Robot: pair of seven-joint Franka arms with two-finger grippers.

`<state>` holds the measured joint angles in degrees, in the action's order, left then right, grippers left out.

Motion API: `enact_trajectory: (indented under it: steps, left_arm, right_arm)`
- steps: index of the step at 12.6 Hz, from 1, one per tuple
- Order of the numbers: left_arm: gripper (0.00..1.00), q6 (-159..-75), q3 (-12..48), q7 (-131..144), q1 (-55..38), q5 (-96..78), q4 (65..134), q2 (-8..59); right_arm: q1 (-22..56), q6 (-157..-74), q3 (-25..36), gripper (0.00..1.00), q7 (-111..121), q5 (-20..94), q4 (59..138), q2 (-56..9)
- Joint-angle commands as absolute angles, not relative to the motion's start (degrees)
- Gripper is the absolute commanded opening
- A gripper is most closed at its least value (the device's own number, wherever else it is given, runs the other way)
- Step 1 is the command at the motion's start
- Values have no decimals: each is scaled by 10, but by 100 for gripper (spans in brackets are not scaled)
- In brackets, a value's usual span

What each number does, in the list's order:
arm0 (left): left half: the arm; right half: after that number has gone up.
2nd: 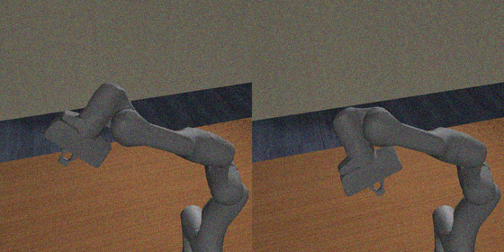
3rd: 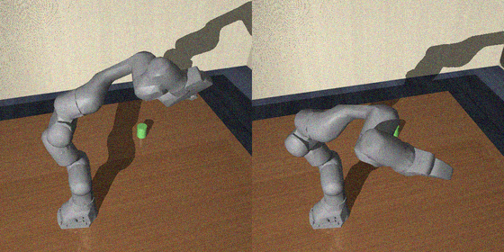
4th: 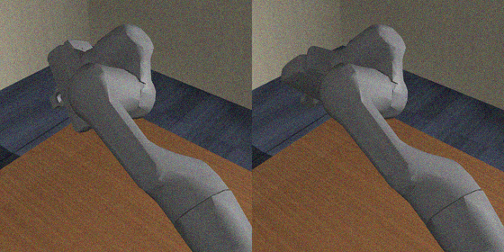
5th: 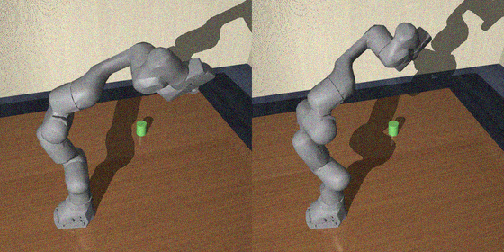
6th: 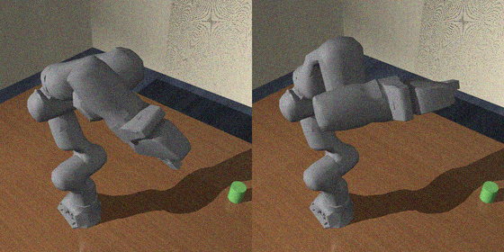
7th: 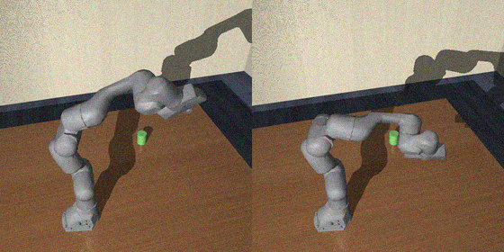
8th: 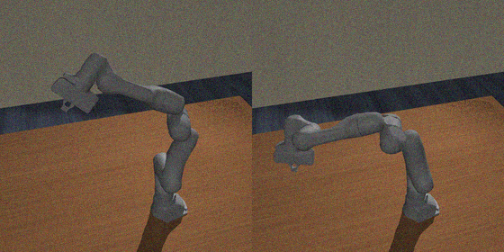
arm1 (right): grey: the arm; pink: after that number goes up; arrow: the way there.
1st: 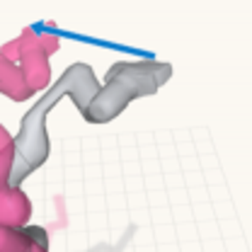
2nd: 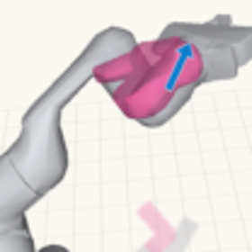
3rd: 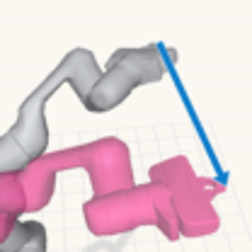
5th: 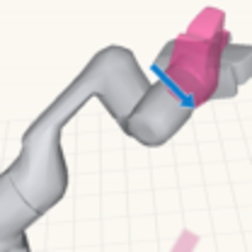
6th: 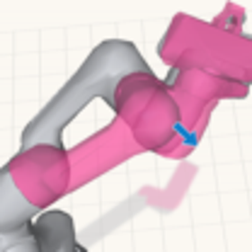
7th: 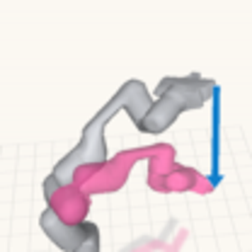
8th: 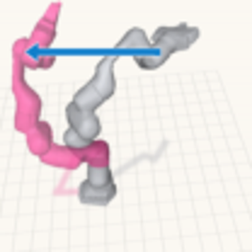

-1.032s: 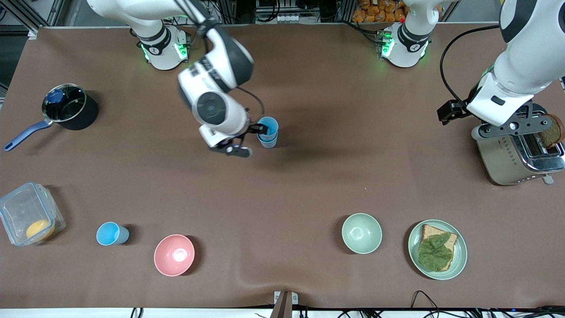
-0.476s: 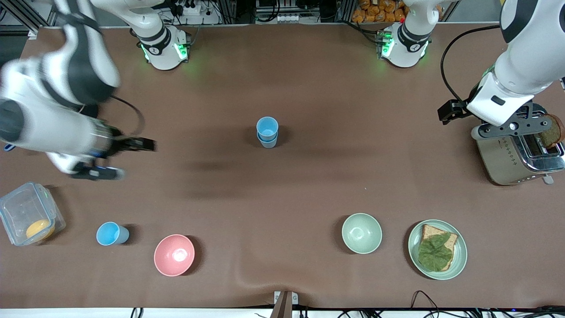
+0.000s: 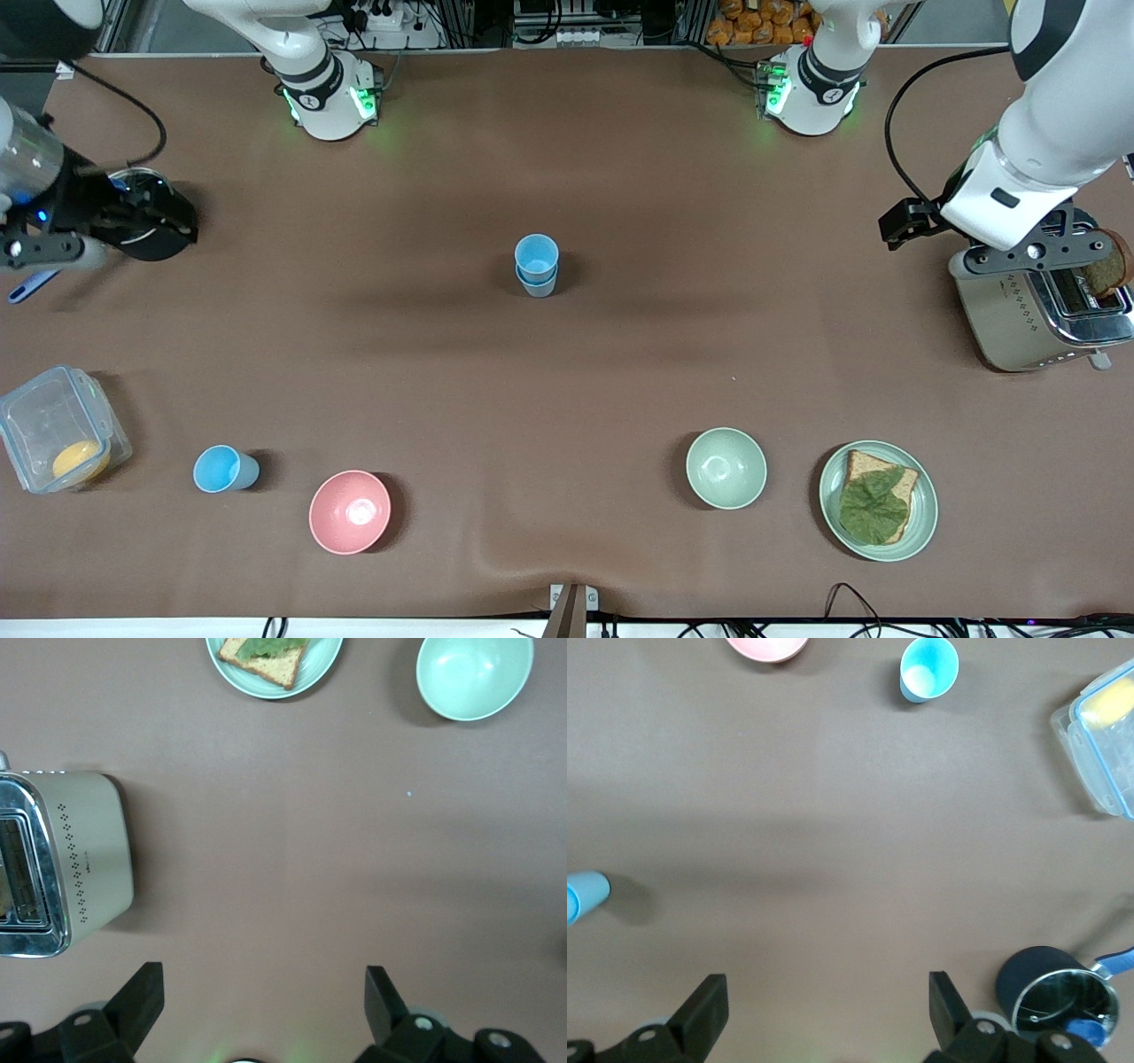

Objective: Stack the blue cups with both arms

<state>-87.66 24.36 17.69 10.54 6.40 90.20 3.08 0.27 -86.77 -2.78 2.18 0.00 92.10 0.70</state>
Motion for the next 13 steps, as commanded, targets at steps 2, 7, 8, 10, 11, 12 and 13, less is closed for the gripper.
enact_trajectory:
  steps: [2, 7, 8, 10, 11, 12, 13]
  left_arm:
    - [100, -874, 245, 160, 112, 55, 882, 28]
    - [100, -924, 221, 128, 120, 45, 872, 20]
    - [100, -927, 168, 111, 71, 43, 871, 20]
    - [100, -927, 69, 103, -10, 32, 872, 18]
    - [100, -926, 58, 98, -18, 31, 872, 18]
    - [100, -926, 58, 98, -17, 30, 870, 18]
    - [100, -925, 58, 98, -18, 29, 869, 18]
  right_arm:
    - [-5, -858, -18, 100, 66, 10, 934, 44]
    - [-5, -845, 7, 100, 68, 28, 929, 48]
    - [-6, -844, 7, 100, 69, 28, 921, 45]
    - [-7, -842, 7, 100, 83, 20, 898, 32]
    - [-7, -841, 7, 100, 83, 20, 891, 27]
    - [-7, -841, 7, 100, 83, 20, 891, 27]
    - [-8, -841, 7, 100, 83, 19, 891, 27]
